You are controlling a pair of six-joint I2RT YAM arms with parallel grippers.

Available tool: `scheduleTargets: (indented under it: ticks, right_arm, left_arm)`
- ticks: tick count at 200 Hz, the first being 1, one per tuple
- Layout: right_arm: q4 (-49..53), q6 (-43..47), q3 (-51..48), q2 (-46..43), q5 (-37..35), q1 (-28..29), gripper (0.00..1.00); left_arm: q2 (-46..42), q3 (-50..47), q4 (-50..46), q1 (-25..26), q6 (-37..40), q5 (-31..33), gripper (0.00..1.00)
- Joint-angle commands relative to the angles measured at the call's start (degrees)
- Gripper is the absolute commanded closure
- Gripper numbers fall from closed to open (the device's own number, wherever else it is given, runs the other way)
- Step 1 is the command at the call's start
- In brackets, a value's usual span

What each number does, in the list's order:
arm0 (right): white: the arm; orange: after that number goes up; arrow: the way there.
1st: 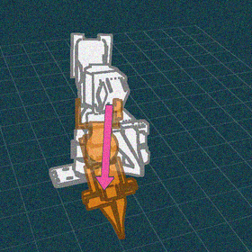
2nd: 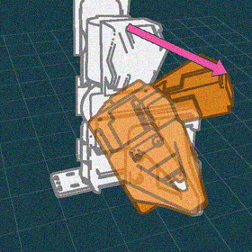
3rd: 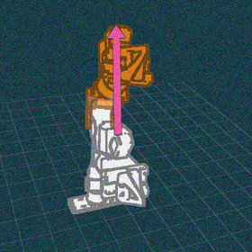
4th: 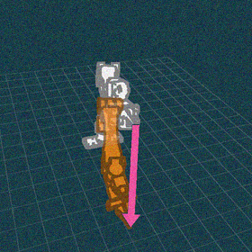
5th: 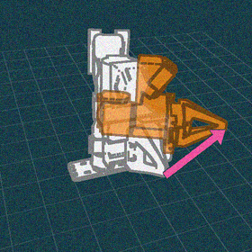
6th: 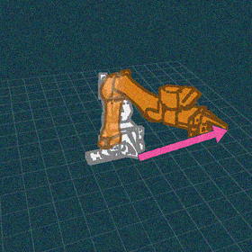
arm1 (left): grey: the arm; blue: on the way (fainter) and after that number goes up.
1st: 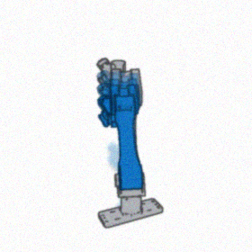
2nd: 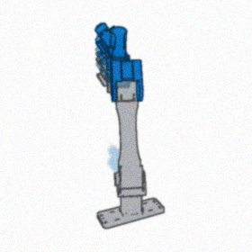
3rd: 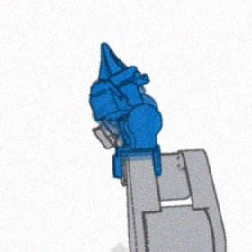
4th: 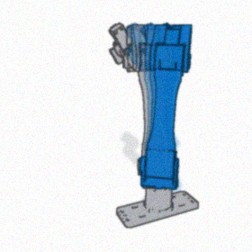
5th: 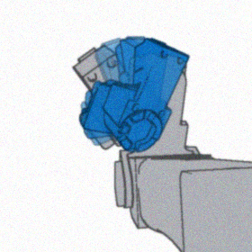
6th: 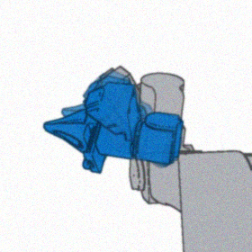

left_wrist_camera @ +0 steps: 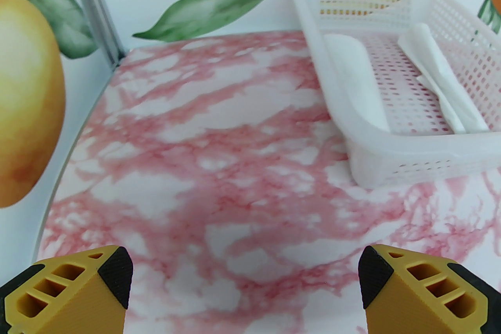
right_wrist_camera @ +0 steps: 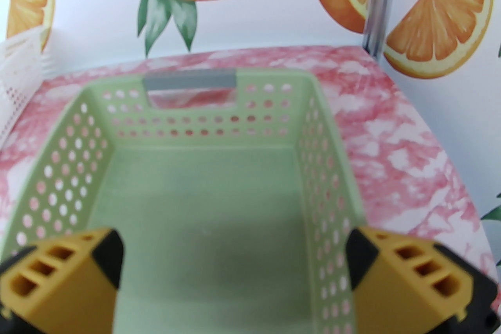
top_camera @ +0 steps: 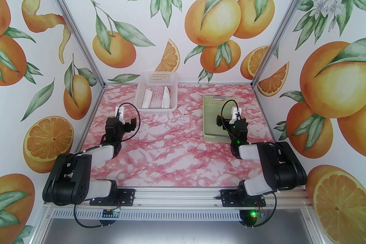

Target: Place the utensils on the paper napkin and roll it up

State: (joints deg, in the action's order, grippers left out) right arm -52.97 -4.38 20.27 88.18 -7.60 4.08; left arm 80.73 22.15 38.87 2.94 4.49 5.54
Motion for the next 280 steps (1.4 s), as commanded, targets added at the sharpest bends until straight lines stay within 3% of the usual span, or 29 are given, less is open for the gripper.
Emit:
scheduleTargets:
  ticks: [1,20,60,97,280]
  right_arm:
    - [-0.26,-0.02,1.12,0.65,-1.18,0.21,0.00]
    - [-0.35,0.07,1.08,0.65,-1.18,0.21,0.00]
    - [-0.76,-0.01,0.99,0.76,-1.23,0.23,0.00]
    - [-0.98,-0.01,0.91,0.76,-1.33,0.27,0.00]
    - [-0.73,0.79,1.09,0.90,-2.20,1.08,0.00]
  left_arm:
    - [2.61,0.40,8.35,-0.64,1.87,-5.31,0.00]
    - [3.79,0.99,9.28,-0.82,3.28,-6.37,0.00]
    - [15.19,-0.65,25.10,-3.16,1.53,-9.79,0.00]
    - [13.65,1.61,17.59,-4.36,0.93,-11.54,0.00]
    - [13.75,2.02,17.11,-3.38,1.75,-9.95,0.00]
